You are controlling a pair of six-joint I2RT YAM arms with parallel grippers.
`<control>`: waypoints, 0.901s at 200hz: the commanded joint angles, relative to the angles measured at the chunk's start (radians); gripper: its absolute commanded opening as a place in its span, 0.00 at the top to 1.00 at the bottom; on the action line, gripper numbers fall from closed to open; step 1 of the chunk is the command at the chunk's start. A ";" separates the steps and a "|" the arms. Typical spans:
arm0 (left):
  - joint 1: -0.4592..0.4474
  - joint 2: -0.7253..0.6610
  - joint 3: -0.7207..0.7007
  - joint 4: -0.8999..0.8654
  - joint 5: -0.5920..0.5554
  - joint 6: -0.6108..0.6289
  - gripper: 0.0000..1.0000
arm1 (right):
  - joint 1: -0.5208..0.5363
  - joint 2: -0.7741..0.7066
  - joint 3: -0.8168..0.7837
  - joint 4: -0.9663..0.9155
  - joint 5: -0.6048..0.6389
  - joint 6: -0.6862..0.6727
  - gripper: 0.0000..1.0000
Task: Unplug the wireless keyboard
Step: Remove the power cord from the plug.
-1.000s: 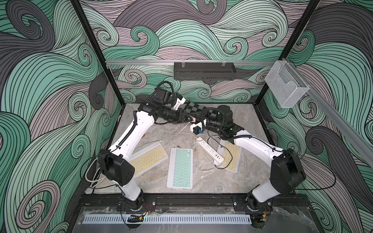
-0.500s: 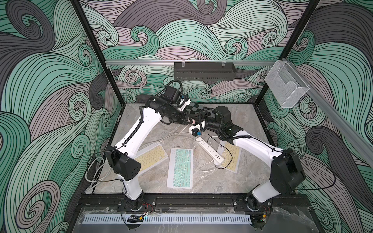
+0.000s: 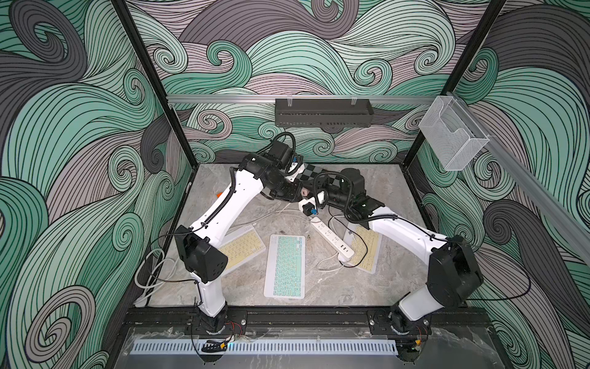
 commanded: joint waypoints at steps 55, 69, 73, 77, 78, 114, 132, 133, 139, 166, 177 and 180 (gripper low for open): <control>-0.008 0.001 0.032 0.042 -0.061 -0.042 1.00 | 0.056 0.043 0.002 0.019 0.076 -0.059 1.00; -0.007 -0.020 0.011 0.050 -0.076 -0.061 1.00 | 0.047 0.046 0.008 0.017 0.087 -0.036 1.00; -0.006 -0.028 0.000 0.056 -0.078 -0.068 1.00 | 0.042 0.046 0.011 0.013 0.089 -0.024 1.00; -0.005 -0.036 -0.009 0.060 -0.080 -0.074 1.00 | 0.038 0.046 0.015 0.006 0.092 -0.013 1.00; -0.005 -0.038 -0.012 0.062 -0.081 -0.076 1.00 | 0.037 0.045 0.016 0.004 0.091 -0.011 1.00; -0.004 -0.157 -0.193 0.194 -0.053 -0.135 1.00 | -0.014 0.050 0.019 0.033 0.096 0.091 1.00; 0.000 -0.249 -0.324 0.285 -0.067 -0.160 1.00 | -0.048 0.050 -0.004 0.072 0.064 0.138 1.00; 0.000 -0.255 -0.330 0.290 -0.067 -0.160 1.00 | -0.048 0.050 -0.007 0.076 0.062 0.140 1.00; 0.004 -0.286 -0.371 0.318 -0.067 -0.158 1.00 | -0.060 0.048 -0.020 0.101 0.051 0.150 1.00; 0.037 -0.361 -0.447 0.299 -0.037 -0.152 1.00 | -0.085 0.046 -0.042 0.116 0.013 0.175 1.00; 0.048 -0.368 -0.459 0.284 -0.024 -0.157 1.00 | -0.087 0.052 -0.041 0.123 0.017 0.177 1.00; 0.050 -0.370 -0.461 0.280 -0.022 -0.157 1.00 | -0.087 0.055 -0.039 0.123 0.018 0.175 1.00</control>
